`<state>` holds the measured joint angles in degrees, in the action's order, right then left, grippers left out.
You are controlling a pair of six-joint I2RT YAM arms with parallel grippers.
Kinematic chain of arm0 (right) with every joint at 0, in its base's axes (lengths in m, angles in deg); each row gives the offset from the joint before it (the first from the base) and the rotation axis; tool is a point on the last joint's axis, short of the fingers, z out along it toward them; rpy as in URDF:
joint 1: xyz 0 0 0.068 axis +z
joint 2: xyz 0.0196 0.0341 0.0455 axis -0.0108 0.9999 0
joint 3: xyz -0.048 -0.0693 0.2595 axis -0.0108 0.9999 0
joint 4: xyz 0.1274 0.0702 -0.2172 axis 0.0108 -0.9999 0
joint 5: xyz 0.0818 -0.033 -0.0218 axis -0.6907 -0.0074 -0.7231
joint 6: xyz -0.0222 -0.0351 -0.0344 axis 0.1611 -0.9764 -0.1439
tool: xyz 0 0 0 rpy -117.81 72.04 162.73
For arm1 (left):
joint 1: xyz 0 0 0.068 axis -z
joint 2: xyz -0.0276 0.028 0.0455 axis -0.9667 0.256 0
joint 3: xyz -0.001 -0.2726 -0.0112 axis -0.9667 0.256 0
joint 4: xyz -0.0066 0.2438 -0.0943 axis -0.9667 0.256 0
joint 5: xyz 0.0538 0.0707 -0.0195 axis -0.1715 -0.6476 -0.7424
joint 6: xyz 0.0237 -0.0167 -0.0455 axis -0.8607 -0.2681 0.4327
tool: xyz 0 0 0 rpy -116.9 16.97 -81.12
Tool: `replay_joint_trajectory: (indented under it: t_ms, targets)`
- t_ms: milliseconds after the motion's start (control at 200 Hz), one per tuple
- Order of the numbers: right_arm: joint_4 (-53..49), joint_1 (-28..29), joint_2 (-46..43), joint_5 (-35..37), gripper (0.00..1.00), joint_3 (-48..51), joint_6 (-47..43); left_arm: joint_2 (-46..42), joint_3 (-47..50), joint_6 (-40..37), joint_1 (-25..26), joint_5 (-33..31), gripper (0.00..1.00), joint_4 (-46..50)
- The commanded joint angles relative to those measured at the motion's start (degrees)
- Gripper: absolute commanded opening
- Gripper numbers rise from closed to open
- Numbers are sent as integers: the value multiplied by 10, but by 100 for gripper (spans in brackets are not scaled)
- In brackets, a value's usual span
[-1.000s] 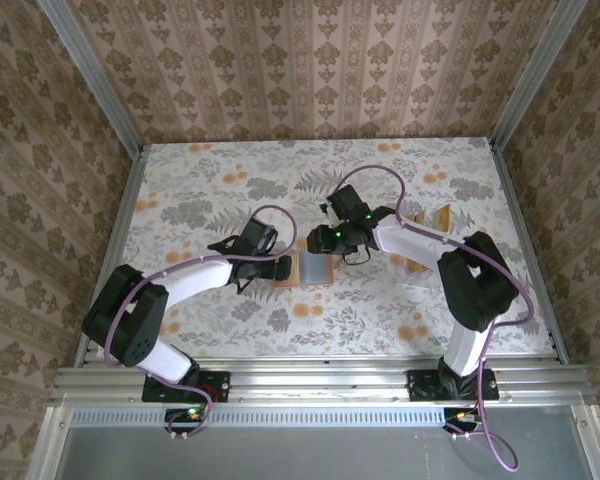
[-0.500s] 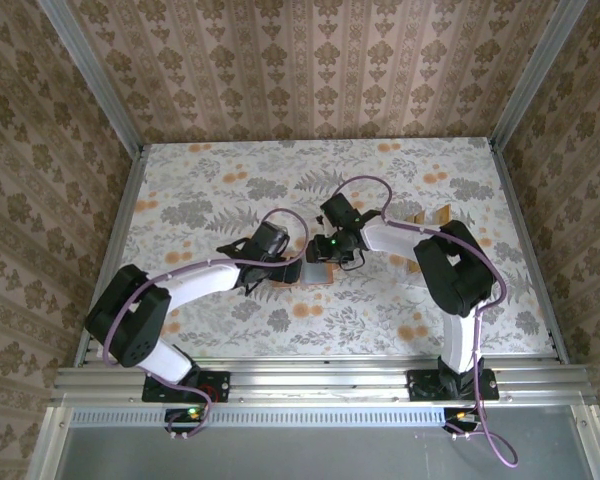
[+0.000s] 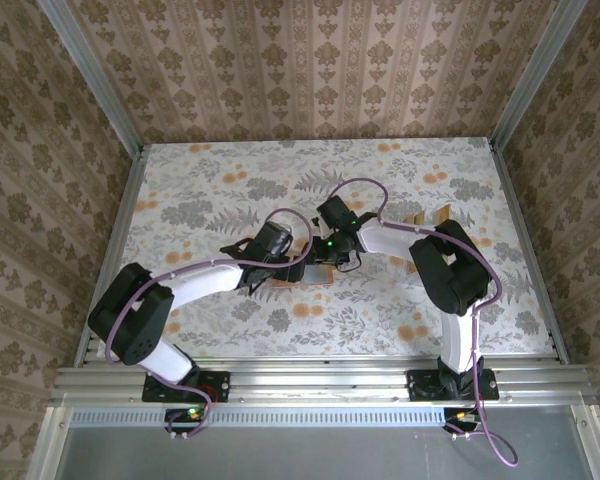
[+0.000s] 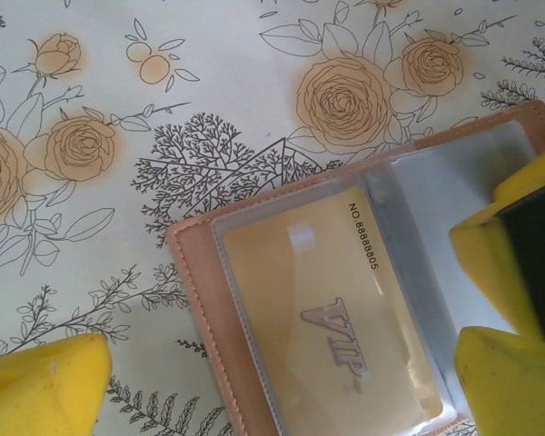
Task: Put the credit cards into the card holder
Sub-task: Flip over the card slot on the card holder.
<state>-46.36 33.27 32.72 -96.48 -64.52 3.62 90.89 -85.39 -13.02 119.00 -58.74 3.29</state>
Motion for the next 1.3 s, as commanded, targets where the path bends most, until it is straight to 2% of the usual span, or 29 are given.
replay_joint_trajectory:
  t_ms: [0,420,660,880,1295]
  targets:
    - [3,6,18,-14,43,-10,15,5,12,-4,6,-5,98,-15]
    - [6,10,19,-17,43,-8,25,5,55,-32,23,11,98,-88]
    - [12,10,16,-15,43,-1,29,-38,107,-10,28,-24,97,-107]
    - [19,11,17,-19,43,-1,33,-70,127,-10,29,-4,98,-101]
    - [19,11,19,-22,44,2,34,-43,108,-33,29,36,98,-137]
